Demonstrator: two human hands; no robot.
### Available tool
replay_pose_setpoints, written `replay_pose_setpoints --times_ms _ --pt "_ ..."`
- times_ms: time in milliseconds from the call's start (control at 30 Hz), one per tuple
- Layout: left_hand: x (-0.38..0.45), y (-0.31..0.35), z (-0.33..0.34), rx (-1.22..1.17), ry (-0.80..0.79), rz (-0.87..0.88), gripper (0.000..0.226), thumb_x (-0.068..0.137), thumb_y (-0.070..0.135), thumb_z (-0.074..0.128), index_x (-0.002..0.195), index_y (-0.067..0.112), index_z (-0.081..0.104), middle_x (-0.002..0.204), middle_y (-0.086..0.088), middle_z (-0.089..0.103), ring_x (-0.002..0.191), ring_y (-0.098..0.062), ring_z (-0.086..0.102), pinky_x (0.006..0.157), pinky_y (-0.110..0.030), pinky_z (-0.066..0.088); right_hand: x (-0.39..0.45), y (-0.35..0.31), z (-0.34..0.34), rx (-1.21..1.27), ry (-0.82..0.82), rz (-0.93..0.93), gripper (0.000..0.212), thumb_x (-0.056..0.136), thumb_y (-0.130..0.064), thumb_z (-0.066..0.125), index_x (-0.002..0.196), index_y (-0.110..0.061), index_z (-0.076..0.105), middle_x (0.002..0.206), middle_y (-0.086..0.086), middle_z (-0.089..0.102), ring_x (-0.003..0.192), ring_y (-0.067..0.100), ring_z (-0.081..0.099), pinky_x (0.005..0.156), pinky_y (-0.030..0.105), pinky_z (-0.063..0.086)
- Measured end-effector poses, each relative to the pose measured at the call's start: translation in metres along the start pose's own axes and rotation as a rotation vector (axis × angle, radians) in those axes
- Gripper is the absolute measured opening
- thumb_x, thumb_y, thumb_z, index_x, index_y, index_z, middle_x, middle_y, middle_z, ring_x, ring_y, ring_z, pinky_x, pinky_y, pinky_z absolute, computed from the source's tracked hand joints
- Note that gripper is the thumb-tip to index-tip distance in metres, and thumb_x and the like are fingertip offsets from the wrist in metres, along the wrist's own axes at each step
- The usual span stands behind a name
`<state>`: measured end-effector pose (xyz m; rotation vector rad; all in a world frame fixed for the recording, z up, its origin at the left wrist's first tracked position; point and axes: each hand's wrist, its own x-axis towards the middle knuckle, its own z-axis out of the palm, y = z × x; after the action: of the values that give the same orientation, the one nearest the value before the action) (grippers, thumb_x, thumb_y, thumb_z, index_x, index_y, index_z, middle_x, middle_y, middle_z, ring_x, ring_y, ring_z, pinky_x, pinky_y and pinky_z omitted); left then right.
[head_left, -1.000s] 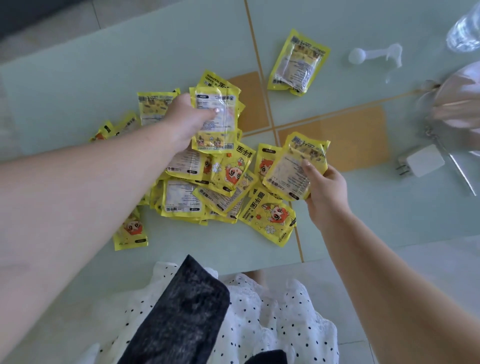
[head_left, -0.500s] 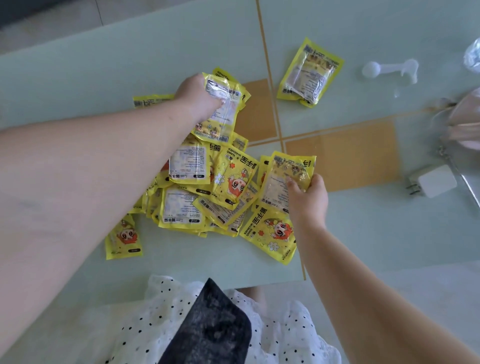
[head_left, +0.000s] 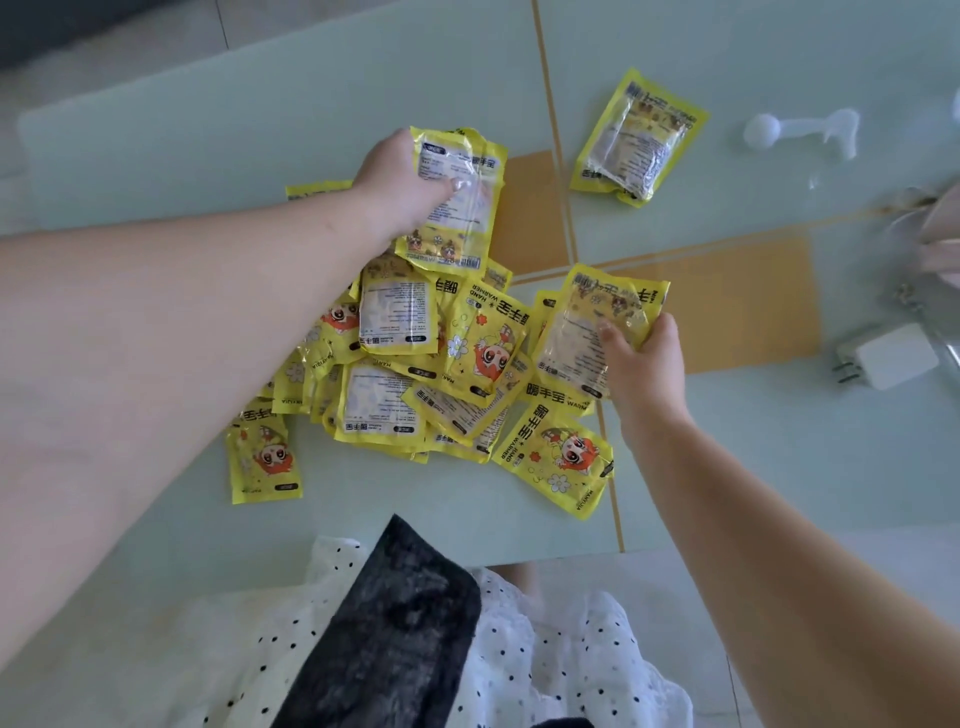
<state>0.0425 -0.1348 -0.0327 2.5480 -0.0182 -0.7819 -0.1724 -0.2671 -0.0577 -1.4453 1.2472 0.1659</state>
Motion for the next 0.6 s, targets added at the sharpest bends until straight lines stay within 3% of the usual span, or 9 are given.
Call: replay_pose_setpoints --times_ms 133,233,300,367,600 --pt "-0.009 0.003 -0.005 -0.116 0.025 -0.032 0.073 0.092 0.035 0.057 0.149 0.01 0.018 0.156 -0.008 0.024 0.141 -0.023 0.027 0.103 -0.027 0.029 0.0 -0.008 -0.008 0.075 0.036 0.003 0.016 0.094 -0.023 0.054 0.106 -0.018 0.045 0.102 -0.003 0.057 0.092 0.016 0.057 0.074 0.03 0.05" --pt "-0.023 0.002 -0.005 -0.246 0.01 -0.055 0.072 0.091 0.034 0.059 0.148 0.009 0.021 0.153 -0.007 0.028 0.138 -0.023 0.03 0.096 -0.025 0.026 -0.007 -0.012 -0.017 0.171 0.071 0.013 0.016 0.094 -0.025 0.055 0.105 -0.019 0.046 0.104 -0.002 0.058 0.096 0.017 0.059 0.078 0.034 0.053" --pt "-0.034 -0.003 -0.001 -0.32 -0.03 -0.068 0.074 0.088 0.035 0.063 0.146 0.009 0.025 0.151 -0.007 0.033 0.137 -0.024 0.032 0.106 -0.032 0.028 -0.015 -0.011 -0.025 0.211 0.096 0.018 0.016 0.093 -0.026 0.057 0.104 -0.02 0.047 0.106 -0.002 0.059 0.098 0.018 0.06 0.083 0.038 0.054" --pt "-0.051 -0.007 0.006 -0.35 -0.079 -0.075 0.081 0.087 0.035 0.064 0.149 0.008 0.018 0.155 -0.01 0.024 0.142 -0.026 0.025 0.113 -0.04 0.024 -0.028 -0.007 -0.034 0.247 0.13 0.013 0.015 0.093 -0.025 0.057 0.102 -0.021 0.047 0.106 -0.001 0.06 0.099 0.019 0.061 0.086 0.041 0.054" --pt "-0.12 -0.03 0.034 -0.353 -0.31 0.007 0.09 0.087 0.034 0.064 0.15 0.006 0.006 0.159 -0.013 0.01 0.145 -0.029 0.013 0.116 -0.045 0.015 -0.103 0.036 -0.061 0.338 0.25 -0.002 0.015 0.093 -0.021 0.057 0.104 -0.016 0.049 0.102 0.0 0.06 0.095 0.018 0.06 0.078 0.036 0.053"
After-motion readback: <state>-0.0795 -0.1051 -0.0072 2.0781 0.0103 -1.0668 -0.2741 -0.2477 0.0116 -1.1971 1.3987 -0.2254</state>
